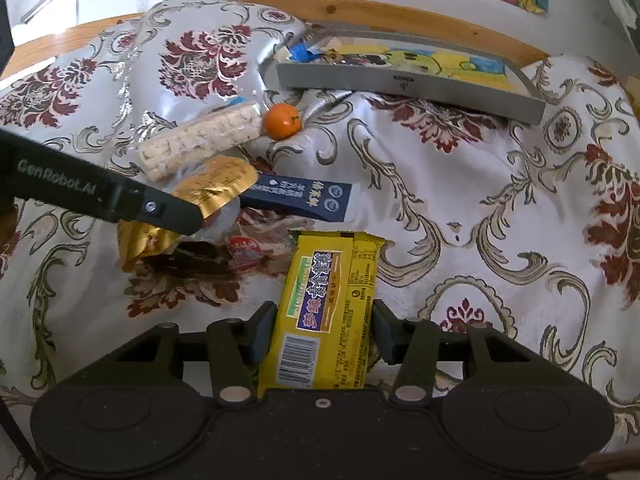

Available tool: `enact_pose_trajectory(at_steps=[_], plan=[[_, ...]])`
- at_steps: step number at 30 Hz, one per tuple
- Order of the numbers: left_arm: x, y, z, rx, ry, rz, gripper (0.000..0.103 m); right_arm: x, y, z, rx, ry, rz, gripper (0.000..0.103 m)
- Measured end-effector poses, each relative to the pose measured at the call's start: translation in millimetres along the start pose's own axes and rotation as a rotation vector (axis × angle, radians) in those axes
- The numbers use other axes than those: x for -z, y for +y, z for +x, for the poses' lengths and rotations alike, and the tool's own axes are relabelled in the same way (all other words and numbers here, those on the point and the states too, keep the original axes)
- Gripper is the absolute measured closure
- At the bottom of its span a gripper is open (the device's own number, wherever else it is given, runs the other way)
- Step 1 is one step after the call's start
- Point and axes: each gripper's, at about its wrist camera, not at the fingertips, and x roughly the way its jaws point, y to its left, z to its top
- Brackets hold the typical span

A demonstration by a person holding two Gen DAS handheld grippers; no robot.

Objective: Organize snacks
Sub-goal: 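Grasp the yellow snack bar with the right tool while the left tool reaches the gold packet, then carry the yellow bar with the right tool while the left tool carries the gold packet into the grey tray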

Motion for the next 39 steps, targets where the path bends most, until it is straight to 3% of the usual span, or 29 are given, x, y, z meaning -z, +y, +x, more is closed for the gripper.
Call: enact_pose_trajectory(at_steps=[15,27,33,39], plan=[[2,-1,-2,0.019,-0.026,-0.012,0.058,5,12,-3,0.055,-0.039,-0.161,0.053],[-3,2,-5,0.016,-0.071,-0.029,0.058,-3,10,-11,0.13,-0.12,-0.273,0.053],[-23,3,-1,-0.005,-0.104,-0.056,0.058,-23,-2,-10,0.156,-0.178,-0.32,0.053],[-68,4,11,-0.022,-0.155,-0.089,0.058,-61,-25,2,0.165,-0.231,-0.342,0.053]])
